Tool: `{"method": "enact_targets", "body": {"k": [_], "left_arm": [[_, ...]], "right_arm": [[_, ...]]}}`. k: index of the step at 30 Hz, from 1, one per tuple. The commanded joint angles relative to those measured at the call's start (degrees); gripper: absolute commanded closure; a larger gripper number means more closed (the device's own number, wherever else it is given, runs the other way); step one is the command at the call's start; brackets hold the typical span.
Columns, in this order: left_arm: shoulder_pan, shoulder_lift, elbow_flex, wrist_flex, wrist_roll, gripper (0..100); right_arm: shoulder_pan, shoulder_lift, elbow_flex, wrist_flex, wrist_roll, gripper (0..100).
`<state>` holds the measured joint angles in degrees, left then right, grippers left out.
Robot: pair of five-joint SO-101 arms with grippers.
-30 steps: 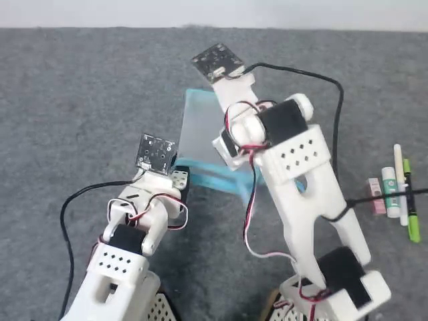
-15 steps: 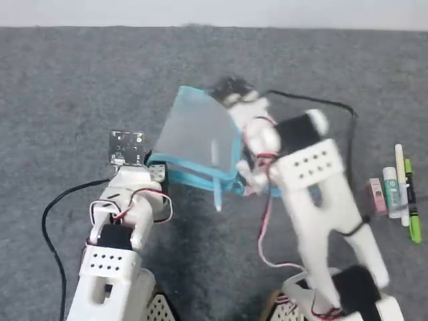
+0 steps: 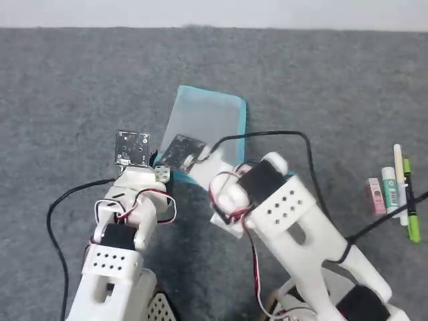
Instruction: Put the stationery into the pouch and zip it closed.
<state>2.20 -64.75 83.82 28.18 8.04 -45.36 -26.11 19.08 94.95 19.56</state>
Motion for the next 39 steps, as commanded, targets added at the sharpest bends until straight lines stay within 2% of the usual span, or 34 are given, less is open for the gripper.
{"method": "enact_targets", "body": {"k": [1,6,13,20,24,27,30,34,39], "left_arm": [[0.70,0.97,-3.65,-1.76,1.05,99],[0.79,0.97,-3.21,-1.76,1.05,99],[0.79,0.97,-3.21,-1.85,1.05,99],[0.88,0.97,-3.12,-1.85,-0.97,99],[2.90,0.88,-2.51,-1.76,-1.67,99],[5.10,0.70,-1.89,-1.76,-1.67,99],[5.80,0.79,-1.89,-1.76,-1.85,99],[8.70,0.53,-1.89,0.18,-6.86,99],[8.44,0.70,-1.89,0.18,-5.36,99]], "right_arm": [[1.27,0.66,-0.26,-4.09,0.62,95.1],[8.04,11.38,-4.92,-10.86,0.53,95.1],[13.32,20.18,-19.69,-12.53,-4.57,95.1],[9.27,10.77,-23.21,-9.98,-6.15,94.6],[6.02,3.74,-17.93,-9.98,-2.37,94.6],[8.48,0.31,-11.96,-11.21,-1.76,94.6],[14.02,-2.68,-7.03,-10.59,-1.76,94.6],[30.46,-3.47,-4.66,-3.38,0.53,94.4],[54.37,-1.10,-4.40,2.15,18.02,84.7]]}}
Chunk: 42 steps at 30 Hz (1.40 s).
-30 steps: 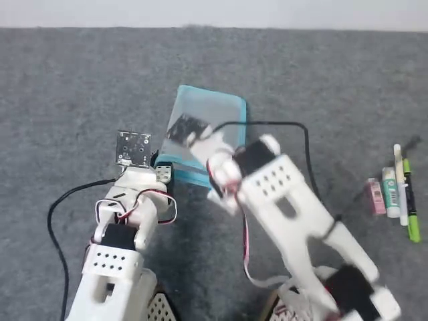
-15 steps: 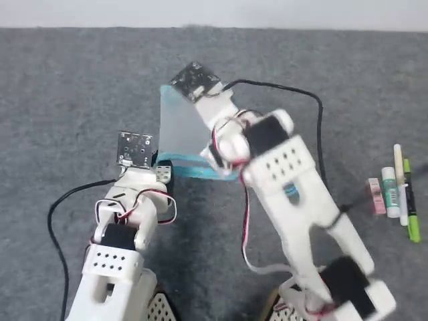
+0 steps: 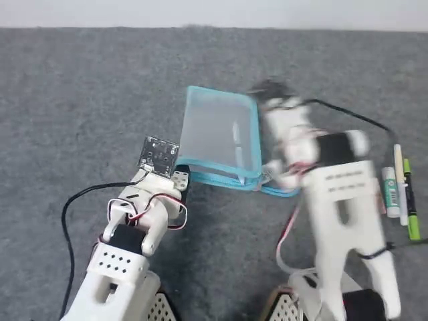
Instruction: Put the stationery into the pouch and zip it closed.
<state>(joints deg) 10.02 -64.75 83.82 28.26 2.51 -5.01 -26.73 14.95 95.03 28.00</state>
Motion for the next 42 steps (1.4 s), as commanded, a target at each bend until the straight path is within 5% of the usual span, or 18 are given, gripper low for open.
{"method": "enact_targets", "body": {"k": [1,7,12,19,42], "left_arm": [[0.70,0.79,-1.89,0.09,0.26,99],[0.70,0.88,-1.54,0.09,0.53,99],[0.79,0.70,-1.01,0.00,0.53,99],[0.79,0.88,-0.84,0.09,0.44,99],[0.79,0.97,-0.84,0.09,0.53,99]], "right_arm": [[18.42,0.04,-0.26,1.98,12.75,82.7],[38.46,5.85,-0.09,-3.74,27.78,81.2],[46.90,15.78,-0.26,-13.76,32.53,81.2],[50.68,29.85,-2.99,-21.67,35.60,84.6],[55.16,48.13,-13.10,-22.20,38.15,85.0]]}}
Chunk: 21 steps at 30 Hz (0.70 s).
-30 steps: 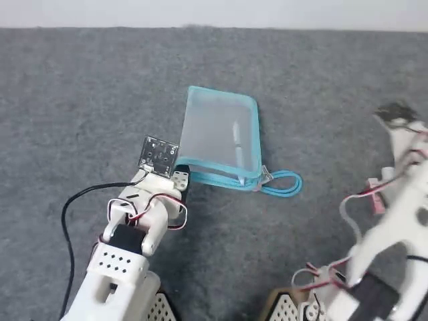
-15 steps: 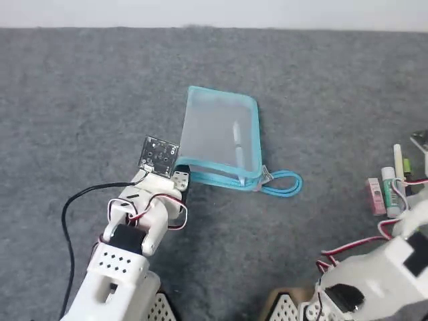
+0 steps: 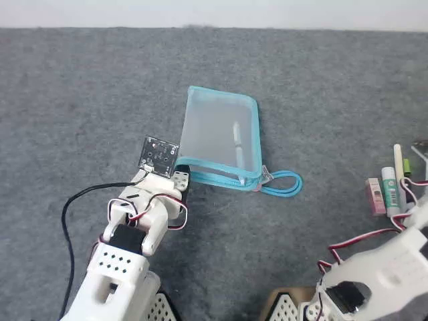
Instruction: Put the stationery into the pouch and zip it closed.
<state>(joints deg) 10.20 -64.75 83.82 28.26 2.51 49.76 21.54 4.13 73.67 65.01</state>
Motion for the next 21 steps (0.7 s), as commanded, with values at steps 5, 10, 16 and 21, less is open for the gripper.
{"method": "enact_targets", "body": {"k": [5,10,16,21], "left_arm": [[0.53,0.53,-0.13,0.09,0.35,99],[0.44,0.53,-0.04,0.00,0.35,99],[0.53,0.53,-0.04,-0.09,0.35,99],[0.53,0.53,-0.04,-0.18,0.44,99]], "right_arm": [[0.66,3.56,-2.64,-3.38,1.05,85.0],[2.07,5.41,-2.64,-4.79,0.97,88.9],[4.18,5.32,-3.87,-4.26,0.97,98.6],[5.93,3.56,-9.23,2.51,0.79,99.2]]}}
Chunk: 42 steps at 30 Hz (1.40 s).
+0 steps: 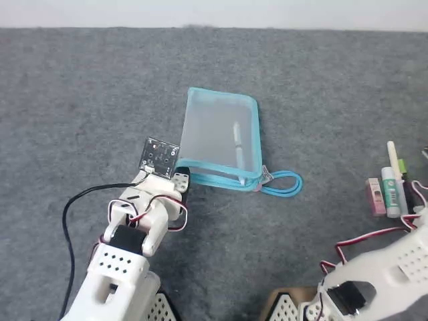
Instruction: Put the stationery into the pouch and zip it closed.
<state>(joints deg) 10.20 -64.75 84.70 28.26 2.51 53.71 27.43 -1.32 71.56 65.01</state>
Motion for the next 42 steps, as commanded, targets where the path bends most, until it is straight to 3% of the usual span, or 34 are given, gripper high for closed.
{"method": "enact_targets", "body": {"k": [1,10,15,23,32,42], "left_arm": [[0.62,0.53,-0.92,-0.18,0.44,99],[0.62,0.53,-0.92,-0.18,0.53,99],[0.62,0.53,-1.10,-0.18,0.53,99],[0.44,0.53,-1.19,-0.26,0.53,99],[0.18,0.53,-1.10,-1.41,0.35,99],[0.18,0.53,-1.19,-1.41,0.26,99]], "right_arm": [[1.98,-3.38,-5.10,6.90,0.70,99.2],[-0.48,-20.00,-8.00,15.08,-6.42,99.2],[-7.96,-28.97,-8.00,24.22,-7.65,99.2],[-30.81,-45.76,-5.27,31.25,-20.92,99.2],[-68.62,-63.08,20.84,31.25,-33.23,99.2],[-80.31,-66.42,27.16,31.16,-34.46,99.2]]}}
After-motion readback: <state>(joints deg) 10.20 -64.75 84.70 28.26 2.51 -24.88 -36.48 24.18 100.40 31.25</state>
